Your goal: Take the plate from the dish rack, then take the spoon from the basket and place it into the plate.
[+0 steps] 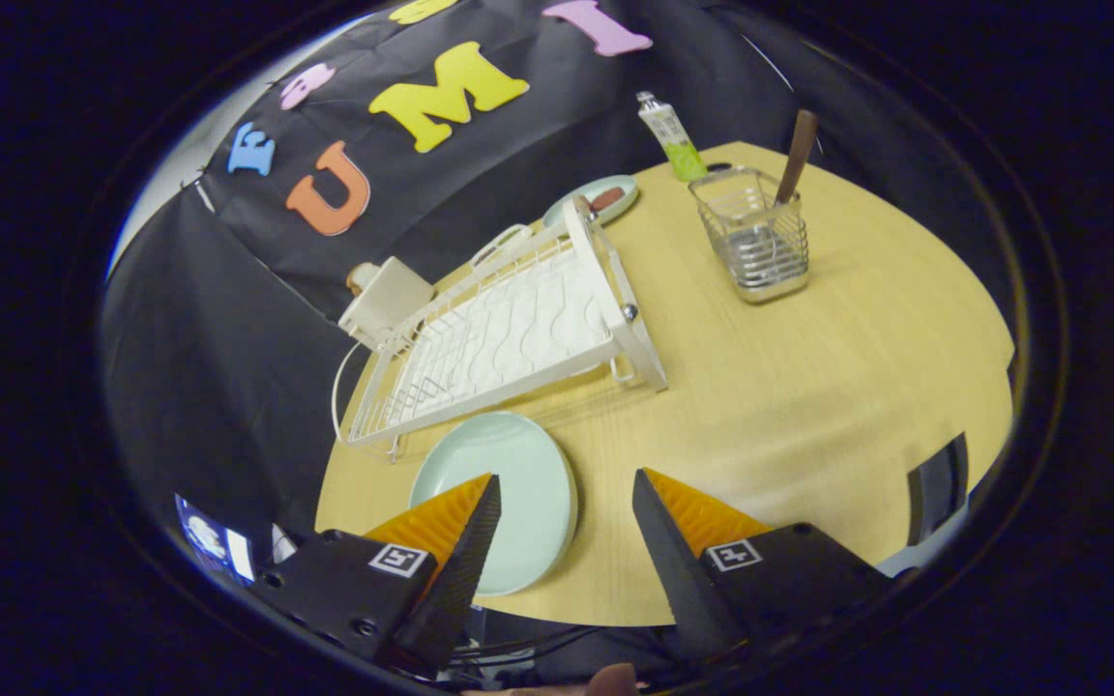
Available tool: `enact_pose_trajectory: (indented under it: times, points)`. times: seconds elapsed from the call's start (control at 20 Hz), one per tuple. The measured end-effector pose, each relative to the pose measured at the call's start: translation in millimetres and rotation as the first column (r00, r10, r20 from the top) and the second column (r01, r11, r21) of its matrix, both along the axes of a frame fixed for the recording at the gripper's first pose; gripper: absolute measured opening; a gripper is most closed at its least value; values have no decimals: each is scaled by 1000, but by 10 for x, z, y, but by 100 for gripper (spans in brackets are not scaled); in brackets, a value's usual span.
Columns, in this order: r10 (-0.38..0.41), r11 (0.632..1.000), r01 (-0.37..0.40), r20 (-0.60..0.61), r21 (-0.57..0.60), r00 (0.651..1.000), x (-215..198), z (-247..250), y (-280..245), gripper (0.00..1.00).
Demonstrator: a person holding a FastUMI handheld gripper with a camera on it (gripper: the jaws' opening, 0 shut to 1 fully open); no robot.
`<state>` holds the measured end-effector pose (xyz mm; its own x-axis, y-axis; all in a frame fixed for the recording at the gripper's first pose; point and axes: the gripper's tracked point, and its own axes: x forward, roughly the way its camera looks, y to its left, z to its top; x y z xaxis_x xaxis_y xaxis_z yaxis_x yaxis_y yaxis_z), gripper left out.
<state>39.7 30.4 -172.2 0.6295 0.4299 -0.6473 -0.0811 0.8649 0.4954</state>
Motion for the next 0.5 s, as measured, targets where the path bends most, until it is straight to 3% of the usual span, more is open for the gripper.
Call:
enact_pose_trajectory:
  times: [0.2,0.35,0.5]
  points:
    - [-63,978,110,253,-178,965,149,178,-581,95]
    - [-104,931,232,403,-281,909,338,364,-1009,97]
    - [-169,887,353,501,-297,849,591,478,-1394,98]
